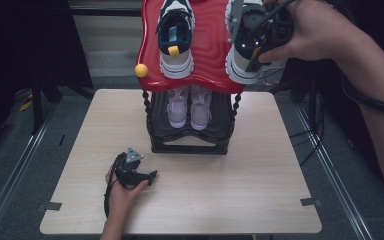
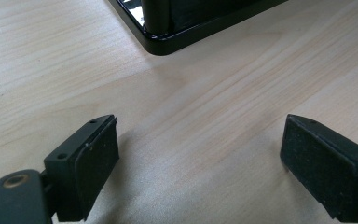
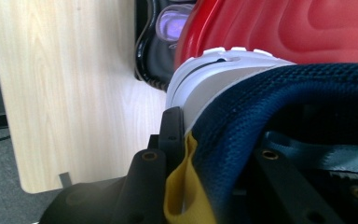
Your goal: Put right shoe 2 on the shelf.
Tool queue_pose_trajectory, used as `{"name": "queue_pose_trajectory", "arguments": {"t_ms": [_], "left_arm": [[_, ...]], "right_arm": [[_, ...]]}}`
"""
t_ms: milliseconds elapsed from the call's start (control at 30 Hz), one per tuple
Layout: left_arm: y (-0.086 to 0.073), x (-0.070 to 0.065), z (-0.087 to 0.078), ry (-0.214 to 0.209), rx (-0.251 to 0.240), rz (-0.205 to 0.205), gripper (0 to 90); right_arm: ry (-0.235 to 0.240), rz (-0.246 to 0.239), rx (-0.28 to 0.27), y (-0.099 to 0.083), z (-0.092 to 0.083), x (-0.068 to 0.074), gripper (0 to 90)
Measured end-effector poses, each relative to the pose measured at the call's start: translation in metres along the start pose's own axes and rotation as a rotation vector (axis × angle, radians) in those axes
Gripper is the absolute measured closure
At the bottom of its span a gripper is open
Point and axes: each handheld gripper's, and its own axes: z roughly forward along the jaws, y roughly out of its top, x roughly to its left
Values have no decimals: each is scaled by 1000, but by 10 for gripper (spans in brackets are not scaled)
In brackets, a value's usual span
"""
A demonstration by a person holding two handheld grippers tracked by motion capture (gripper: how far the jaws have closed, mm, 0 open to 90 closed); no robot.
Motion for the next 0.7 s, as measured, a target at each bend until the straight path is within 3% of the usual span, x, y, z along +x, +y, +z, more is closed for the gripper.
{"name": "queue_pose_trajectory", "arguments": {"t_ms": [300,700], "left_arm": [[0,0,0,1,1,0,110],[0,0,0,0,1,0,110]], "right_arm": [[-34,-18,-8,17,14,-10,742],[-43,-22,-23,31,15,-16,743]]}}
